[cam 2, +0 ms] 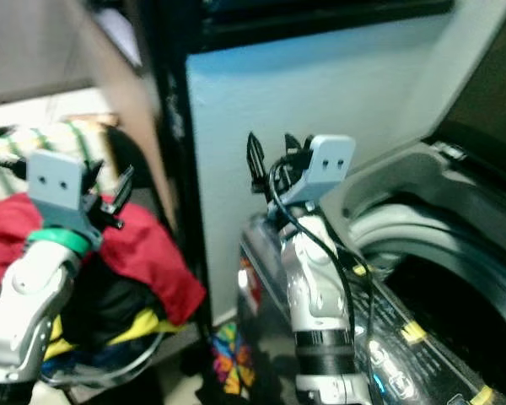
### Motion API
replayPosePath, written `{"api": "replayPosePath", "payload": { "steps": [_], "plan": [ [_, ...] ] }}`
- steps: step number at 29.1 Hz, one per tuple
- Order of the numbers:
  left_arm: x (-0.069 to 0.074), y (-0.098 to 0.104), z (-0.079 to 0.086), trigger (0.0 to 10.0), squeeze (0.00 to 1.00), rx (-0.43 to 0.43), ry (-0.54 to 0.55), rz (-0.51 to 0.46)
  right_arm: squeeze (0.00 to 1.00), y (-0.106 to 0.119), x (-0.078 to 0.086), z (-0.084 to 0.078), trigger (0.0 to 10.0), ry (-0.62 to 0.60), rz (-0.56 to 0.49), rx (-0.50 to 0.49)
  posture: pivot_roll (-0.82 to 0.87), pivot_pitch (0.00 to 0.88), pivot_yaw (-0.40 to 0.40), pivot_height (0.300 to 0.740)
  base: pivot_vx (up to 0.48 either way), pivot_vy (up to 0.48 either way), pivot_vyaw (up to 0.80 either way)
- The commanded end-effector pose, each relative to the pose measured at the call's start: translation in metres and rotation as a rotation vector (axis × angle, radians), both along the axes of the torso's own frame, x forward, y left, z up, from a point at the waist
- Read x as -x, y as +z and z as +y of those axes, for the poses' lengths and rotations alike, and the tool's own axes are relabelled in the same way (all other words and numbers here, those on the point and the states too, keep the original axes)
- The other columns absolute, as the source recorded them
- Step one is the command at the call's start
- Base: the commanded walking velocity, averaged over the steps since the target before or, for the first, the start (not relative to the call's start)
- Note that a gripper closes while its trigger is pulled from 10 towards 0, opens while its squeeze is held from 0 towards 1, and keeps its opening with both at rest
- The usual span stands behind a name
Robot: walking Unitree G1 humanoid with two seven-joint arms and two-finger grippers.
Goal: Clothes washing
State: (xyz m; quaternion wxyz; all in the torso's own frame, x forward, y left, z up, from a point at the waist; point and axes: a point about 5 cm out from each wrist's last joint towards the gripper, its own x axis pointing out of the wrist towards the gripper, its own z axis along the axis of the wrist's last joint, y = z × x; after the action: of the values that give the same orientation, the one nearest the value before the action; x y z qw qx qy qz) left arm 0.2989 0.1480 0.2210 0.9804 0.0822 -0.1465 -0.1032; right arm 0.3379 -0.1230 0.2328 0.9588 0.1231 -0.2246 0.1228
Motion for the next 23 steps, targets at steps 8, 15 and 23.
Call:
{"api": "replayPosePath", "payload": {
  "steps": [8, 15, 23],
  "plan": [
    [0.0, -0.002, 0.003, 10.0, 0.0, 0.021, 0.006, 0.024, 0.0, -0.002, 0.003, -0.005, 10.0, -0.018, -0.003, -0.058, 0.13, 0.003, 0.036, 0.74, 0.0, 0.0, 0.78],
    [0.0, 0.001, 0.005, 10.0, 0.0, 0.042, 0.018, 0.019, 0.0, 0.0, 0.002, -0.005, 10.0, -0.027, -0.01, -0.067, 0.13, 0.001, 0.03, 0.74, 0.0, 0.0, 0.75],
    [-0.002, 0.003, 0.013, 10.0, 0.0, 0.146, 0.046, 0.048, 0.0, -0.001, 0.0, -0.001, 10.0, -0.013, -0.009, -0.037, 0.13, 0.0, 0.028, 0.74, 0.0, 0.0, 0.77]
  ]
}}
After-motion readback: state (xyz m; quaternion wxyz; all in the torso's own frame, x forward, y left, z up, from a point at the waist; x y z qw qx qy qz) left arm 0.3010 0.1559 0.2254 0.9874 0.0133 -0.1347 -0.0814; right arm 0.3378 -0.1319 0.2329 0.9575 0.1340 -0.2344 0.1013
